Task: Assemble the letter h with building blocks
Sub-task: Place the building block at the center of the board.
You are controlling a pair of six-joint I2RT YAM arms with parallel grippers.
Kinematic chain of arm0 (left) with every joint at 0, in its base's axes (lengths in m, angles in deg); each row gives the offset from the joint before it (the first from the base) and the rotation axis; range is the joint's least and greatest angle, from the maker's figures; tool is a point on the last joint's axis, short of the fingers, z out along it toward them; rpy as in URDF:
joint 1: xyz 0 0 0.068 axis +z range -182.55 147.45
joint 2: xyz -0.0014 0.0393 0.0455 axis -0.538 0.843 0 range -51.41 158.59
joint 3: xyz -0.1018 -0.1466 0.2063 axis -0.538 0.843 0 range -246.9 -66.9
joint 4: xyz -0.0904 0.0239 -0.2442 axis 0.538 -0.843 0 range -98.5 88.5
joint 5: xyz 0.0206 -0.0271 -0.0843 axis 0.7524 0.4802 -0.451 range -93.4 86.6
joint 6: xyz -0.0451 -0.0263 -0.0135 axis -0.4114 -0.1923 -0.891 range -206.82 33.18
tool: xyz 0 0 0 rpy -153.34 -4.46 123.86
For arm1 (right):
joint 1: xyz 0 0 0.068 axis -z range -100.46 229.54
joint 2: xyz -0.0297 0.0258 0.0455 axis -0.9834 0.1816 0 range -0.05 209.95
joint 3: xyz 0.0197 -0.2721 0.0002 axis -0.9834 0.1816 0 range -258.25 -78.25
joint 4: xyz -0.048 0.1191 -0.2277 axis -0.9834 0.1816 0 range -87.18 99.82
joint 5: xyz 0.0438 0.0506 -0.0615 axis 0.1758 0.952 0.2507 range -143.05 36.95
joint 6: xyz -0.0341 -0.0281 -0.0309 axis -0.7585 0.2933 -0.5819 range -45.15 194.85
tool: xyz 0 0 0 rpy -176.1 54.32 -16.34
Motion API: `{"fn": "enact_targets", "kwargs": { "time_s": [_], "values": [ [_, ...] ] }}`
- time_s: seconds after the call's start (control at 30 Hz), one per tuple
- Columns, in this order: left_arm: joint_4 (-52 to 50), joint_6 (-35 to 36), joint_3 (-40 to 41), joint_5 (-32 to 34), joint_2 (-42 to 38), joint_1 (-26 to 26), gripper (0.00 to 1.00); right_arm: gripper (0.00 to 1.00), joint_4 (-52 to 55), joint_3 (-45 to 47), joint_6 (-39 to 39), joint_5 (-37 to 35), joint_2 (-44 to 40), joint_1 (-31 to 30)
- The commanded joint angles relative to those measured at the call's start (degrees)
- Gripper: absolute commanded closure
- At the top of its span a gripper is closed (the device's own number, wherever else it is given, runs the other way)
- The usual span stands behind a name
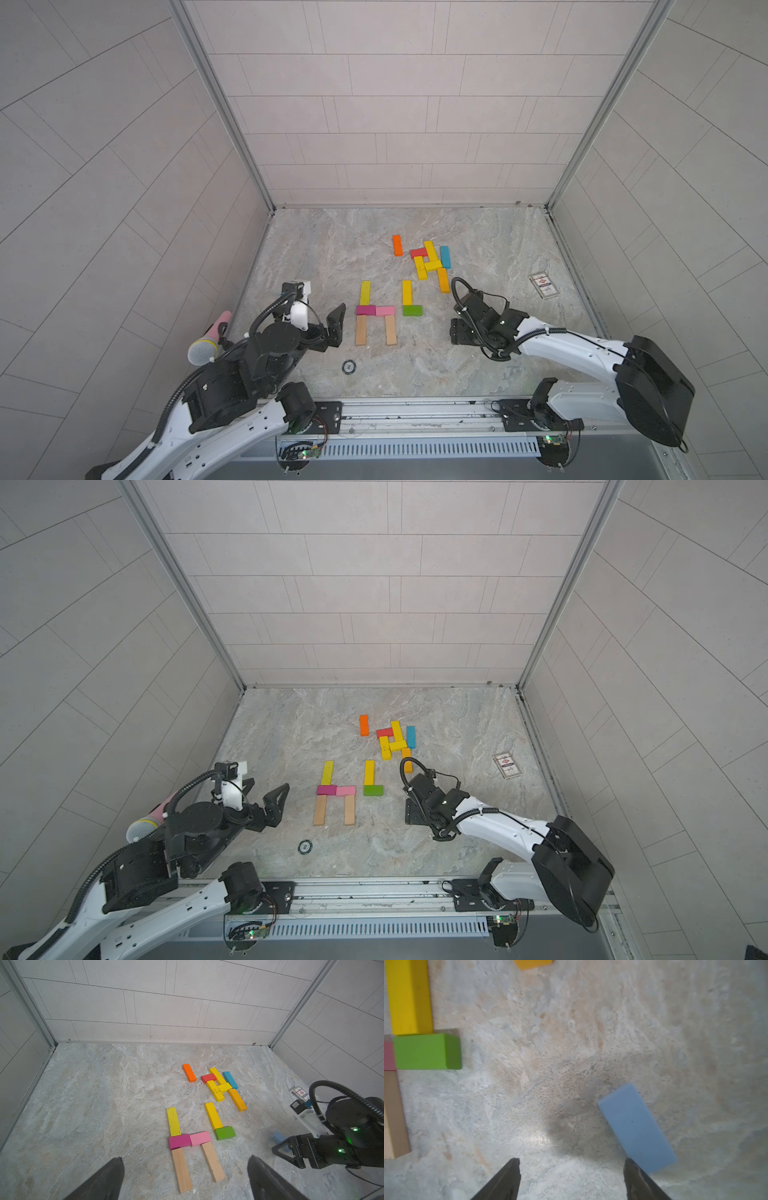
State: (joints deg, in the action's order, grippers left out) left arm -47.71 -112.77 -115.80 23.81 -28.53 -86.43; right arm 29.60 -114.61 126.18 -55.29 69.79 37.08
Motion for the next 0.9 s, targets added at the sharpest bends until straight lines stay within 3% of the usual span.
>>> {"fn": "enact_targets", "kwargs": {
  "time_s": [0.0,0.17,0.33,0.67,0.87],
  "values": [
    [-0.4,0.4,0.5,0.1,-0.6,0.2,0.00,0.19,6.3,0.1,2.8,-1.5,-3.1,0.7],
    [-0.1,0.6,0.5,0.2,-1.1,0.3,0.00,0.18,0.2,4.9,5.3,6.6,-3.9,1.4],
    [-0.2,0.5,0.5,0.1,-1.3,0.3,0.00,0.18,-1.0,4.0,4.1,11.9,-0.6,1.4],
    [-0.1,0.5,0.6,-0.1,-1.6,0.3,0.00,0.18,6.9,2.0,5.1,-6.0,1.6,4.4],
    [0.0,0.6,0.6,-0.5,-1.1,0.3,0.00,0.17,5.6,0.9,0.7,-5.7,3.2,8.3]
  ]
}}
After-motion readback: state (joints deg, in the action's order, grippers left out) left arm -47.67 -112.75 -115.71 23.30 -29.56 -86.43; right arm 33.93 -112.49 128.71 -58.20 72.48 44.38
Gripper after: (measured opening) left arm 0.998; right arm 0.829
